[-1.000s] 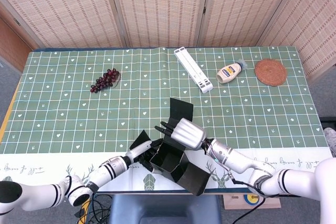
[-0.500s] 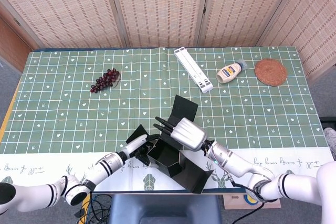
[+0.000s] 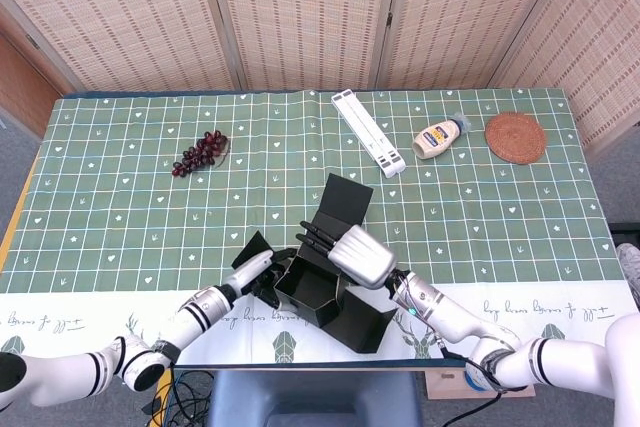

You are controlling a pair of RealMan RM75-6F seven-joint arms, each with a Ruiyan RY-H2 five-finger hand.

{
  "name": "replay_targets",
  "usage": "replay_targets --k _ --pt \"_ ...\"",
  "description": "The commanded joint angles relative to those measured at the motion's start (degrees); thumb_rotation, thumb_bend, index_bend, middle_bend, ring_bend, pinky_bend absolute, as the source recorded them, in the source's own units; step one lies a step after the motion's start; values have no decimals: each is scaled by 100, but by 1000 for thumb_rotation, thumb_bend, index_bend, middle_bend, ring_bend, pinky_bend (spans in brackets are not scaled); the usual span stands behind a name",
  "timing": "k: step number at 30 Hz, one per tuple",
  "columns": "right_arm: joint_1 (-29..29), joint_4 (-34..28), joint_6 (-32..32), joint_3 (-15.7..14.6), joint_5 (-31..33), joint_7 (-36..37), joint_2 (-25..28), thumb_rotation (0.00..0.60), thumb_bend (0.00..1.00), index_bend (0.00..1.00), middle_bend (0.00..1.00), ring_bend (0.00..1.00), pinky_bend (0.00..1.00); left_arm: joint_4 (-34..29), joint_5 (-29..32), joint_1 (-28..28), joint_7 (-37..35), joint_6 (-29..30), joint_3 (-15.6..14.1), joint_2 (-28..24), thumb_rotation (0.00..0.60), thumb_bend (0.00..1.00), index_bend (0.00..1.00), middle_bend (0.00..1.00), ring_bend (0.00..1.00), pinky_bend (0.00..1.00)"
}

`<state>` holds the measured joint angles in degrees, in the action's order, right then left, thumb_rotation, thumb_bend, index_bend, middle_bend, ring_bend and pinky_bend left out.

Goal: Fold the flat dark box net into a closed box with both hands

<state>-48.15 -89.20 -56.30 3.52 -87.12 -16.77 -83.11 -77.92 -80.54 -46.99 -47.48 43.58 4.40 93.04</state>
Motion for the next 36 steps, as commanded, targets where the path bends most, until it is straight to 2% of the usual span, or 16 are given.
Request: replay_targets --k 1,5,10,16,25,28,36 --pt "84 -156 -150 71 -51 555 89 600 266 0 0 671 906 5 20 37 -40 28 35 -35 600 102 228 251 606 897" --pt "138 -297 -333 27 -355 1281 298 600 267 0 0 670 906 -11 91 115 -39 78 81 -123 600 102 228 251 606 898" --pt "310 -295 -726 -55 -677 1723 470 600 274 0 0 671 906 -132 214 209 -180 34 142 -346 600 102 224 251 600 898" --pt "618 -240 -1354 -46 -878 2105 700 600 283 0 0 671 906 -272 263 307 -609 -58 227 -683 600 102 217 251 589 898" --pt "1106 -16 -1872 -277 -1051 2327 980 600 284 0 0 671 906 -330 218 334 -1324 -294 357 -1135 600 103 210 251 588 899" --pt "1220 139 -1968 -291 -1076 2198 881 600 273 0 0 671 906 -393 281 301 -1674 -473 454 -1273 600 102 209 251 588 899" --pt "1296 434 -2094 -92 -1099 1285 206 600 76 0 0 671 906 -581 370 250 -2146 -727 665 -1556 600 102 207 251 588 899"
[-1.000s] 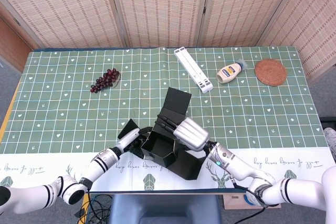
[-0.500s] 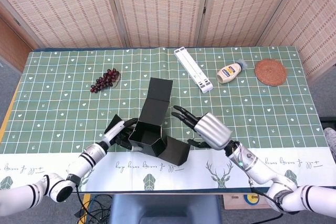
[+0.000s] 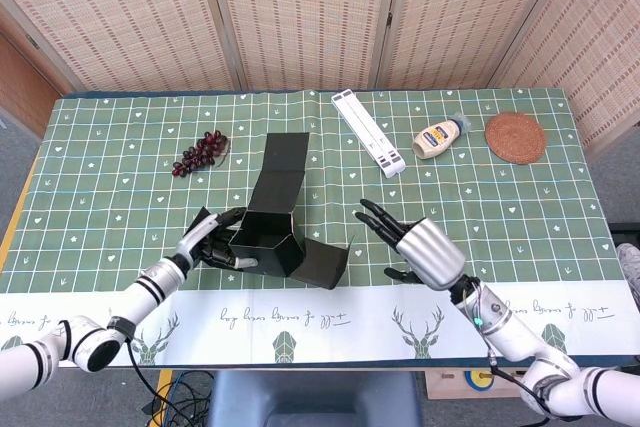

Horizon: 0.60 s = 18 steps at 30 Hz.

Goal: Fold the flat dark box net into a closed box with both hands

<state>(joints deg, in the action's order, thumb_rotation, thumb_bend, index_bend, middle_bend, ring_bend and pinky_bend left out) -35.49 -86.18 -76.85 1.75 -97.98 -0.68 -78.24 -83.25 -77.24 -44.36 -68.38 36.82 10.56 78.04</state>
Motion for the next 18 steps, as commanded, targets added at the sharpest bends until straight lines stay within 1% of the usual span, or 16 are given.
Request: replay_targets --k 1,6,12,18 --pt "35 172 -34 102 -14 -456 -383 600 62 0 0 670 906 -83 61 -17 -88 -86 73 -101 600 102 206 251 588 899" --pt "80 403 -142 200 -7 -828 -869 600 2 0 0 650 906 -233 149 -4 -229 -210 165 -269 600 103 204 251 588 899" --pt "18 1109 -496 404 -182 -967 -1680 600 0 0 0 631 906 -440 160 36 -388 -312 249 -440 600 102 201 251 588 899" --pt "-107 1725 -640 528 -247 -889 -2280 600 15 0 0 601 906 -571 61 67 -473 -374 272 -585 600 103 199 251 588 900"
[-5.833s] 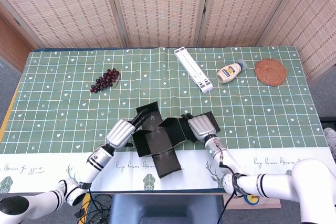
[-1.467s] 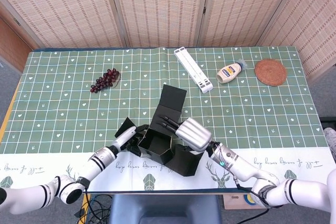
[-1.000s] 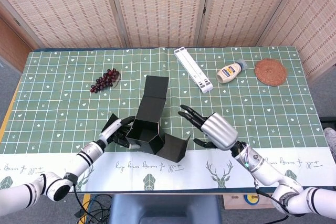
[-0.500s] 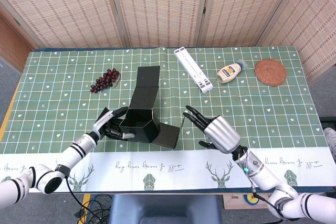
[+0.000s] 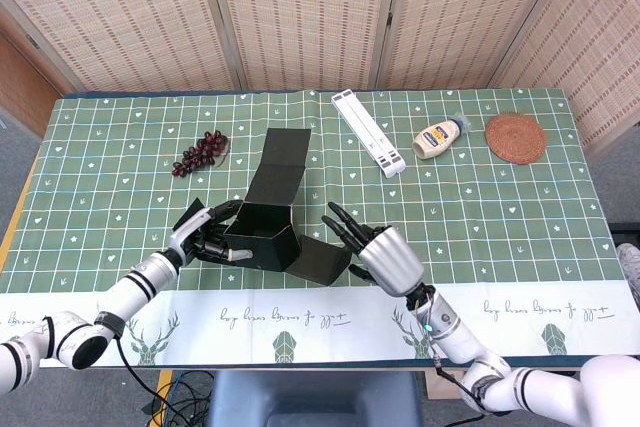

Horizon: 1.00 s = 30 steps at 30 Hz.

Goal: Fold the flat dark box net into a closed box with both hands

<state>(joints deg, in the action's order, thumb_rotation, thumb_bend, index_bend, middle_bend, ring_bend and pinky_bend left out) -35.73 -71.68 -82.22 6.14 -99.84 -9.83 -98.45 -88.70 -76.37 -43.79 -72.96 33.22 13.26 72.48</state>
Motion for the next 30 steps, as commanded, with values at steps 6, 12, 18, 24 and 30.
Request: replay_targets --k 6,12,18,24,30 --pt "-208 545 -128 160 -72 162 -532 600 46 0 0 592 906 -87 -111 63 -90 3 -2 -108 600 102 192 251 588 900" --pt "-101 423 -241 3 -154 117 -458 600 47 0 0 589 906 16 -102 73 -342 -73 53 -178 600 103 191 251 588 900" --pt "-44 490 -270 -8 -100 91 -579 600 47 0 0 568 906 1 -91 82 -615 -172 110 -242 600 102 191 251 588 900" --pt "-158 1005 -355 75 -155 49 -1028 600 56 0 0 517 905 -113 -201 69 -794 -264 124 -344 600 102 189 251 588 900" --pt "-348 1353 -490 265 -190 101 -1318 600 175 0 0 508 905 -201 -425 79 -738 -235 18 -407 600 102 189 251 588 900"
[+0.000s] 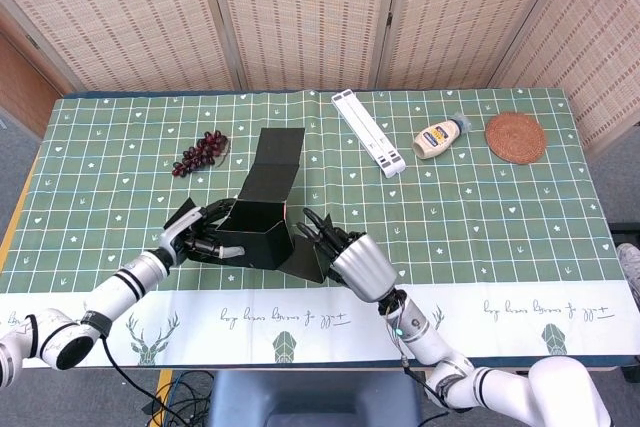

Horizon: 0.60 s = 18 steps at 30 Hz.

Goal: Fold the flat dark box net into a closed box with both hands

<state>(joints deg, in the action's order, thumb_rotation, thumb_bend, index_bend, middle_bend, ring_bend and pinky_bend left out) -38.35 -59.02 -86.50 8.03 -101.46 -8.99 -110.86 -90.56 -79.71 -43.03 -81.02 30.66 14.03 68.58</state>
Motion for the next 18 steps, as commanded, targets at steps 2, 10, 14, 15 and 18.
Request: replay_targets --k 2,10,14,15,18 --pt "-162 114 -83 91 -89 2 -70 600 193 0 0 508 905 16 -199 13 239 100 -141 7 600 103 189 251 588 900" --pt "-257 -120 42 16 -161 -236 139 600 200 0 0 508 905 159 -275 48 1040 496 -350 298 600 102 192 251 588 900" --pt "-257 -306 53 -10 -183 -347 280 600 200 0 0 508 905 251 -232 28 1450 588 -422 445 600 102 192 251 588 900" --pt "-246 -351 55 -23 -185 -373 313 600 200 0 0 508 905 260 -204 26 1501 598 -429 468 600 102 192 251 588 900" --pt "-198 -464 51 -79 -193 -452 413 600 200 0 0 508 905 276 -93 21 1537 593 -427 506 600 102 192 251 588 900"
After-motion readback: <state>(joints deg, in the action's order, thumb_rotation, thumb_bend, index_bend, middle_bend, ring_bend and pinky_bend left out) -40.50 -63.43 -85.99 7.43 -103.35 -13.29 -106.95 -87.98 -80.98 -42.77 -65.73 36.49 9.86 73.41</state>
